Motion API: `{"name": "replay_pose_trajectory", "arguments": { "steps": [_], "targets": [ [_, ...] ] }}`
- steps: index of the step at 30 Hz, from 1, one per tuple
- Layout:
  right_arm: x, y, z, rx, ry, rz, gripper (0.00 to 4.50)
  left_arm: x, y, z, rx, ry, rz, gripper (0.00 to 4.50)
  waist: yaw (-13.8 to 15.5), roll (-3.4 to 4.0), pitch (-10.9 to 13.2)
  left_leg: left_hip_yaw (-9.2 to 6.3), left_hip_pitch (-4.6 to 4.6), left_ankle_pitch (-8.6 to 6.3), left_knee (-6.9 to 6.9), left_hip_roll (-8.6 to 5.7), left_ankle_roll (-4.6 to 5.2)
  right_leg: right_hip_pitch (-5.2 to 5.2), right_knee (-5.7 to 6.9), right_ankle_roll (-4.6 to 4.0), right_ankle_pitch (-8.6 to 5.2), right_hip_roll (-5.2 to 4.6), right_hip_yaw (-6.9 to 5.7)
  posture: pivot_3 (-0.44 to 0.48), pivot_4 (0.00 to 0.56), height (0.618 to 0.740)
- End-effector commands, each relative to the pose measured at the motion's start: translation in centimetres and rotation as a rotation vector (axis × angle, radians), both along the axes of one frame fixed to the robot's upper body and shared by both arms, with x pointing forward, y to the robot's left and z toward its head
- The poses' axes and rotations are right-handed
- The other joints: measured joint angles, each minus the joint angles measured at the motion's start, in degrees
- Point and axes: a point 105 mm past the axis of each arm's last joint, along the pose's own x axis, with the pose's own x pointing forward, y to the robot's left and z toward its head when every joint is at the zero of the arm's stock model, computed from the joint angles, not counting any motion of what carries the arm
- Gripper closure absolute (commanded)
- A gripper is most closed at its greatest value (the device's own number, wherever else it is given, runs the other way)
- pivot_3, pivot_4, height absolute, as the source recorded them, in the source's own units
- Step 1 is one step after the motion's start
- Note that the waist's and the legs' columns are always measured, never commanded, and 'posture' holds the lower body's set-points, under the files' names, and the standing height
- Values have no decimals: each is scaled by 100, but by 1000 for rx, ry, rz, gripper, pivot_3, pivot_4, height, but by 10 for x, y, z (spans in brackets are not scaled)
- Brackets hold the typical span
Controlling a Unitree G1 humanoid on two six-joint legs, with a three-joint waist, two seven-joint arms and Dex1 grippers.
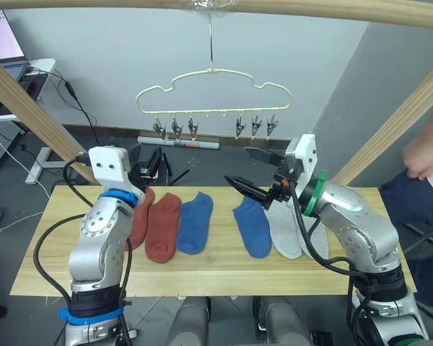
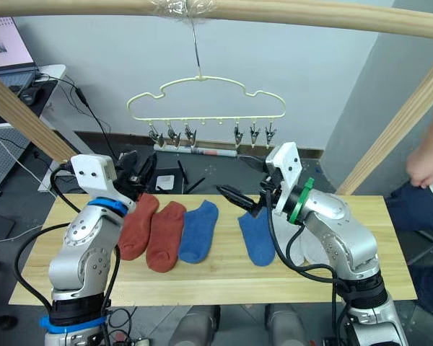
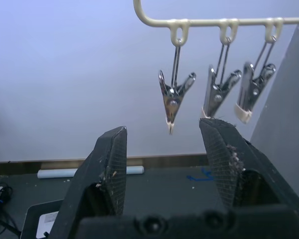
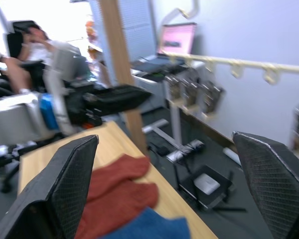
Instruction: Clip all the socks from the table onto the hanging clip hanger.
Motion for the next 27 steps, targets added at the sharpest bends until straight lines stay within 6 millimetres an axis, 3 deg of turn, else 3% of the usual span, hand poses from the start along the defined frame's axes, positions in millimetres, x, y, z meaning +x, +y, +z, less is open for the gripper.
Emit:
{"name": "replay_pose_trajectory", "arguments": {
  "steps": [1, 6, 27],
  "targets": [
    [-14, 10, 20, 31, -60, 65, 0, 0, -1, 13, -8, -44, 0, 1990, 1, 2, 19, -4, -2, 0, 0, 1, 0, -1, -1, 0, 0, 0, -3, 179, 298, 740],
    [-19, 18, 30, 45, -94, 93, 0, 8, -9, 18, 20, -58, -37, 1990, -3, 1, 84, -7, -3, 5, -1, 0, -9, -6, 5, 0, 0, 0, -5, 177, 310, 740],
    [-27, 23, 39, 58, -102, 117, 0, 23, -16, 46, 13, -149, -66, 1990, -10, -4, 158, -22, -35, 22, 2, -1, -37, -33, 8, -1, 1, -1, -19, 161, 314, 740]
  ]
}}
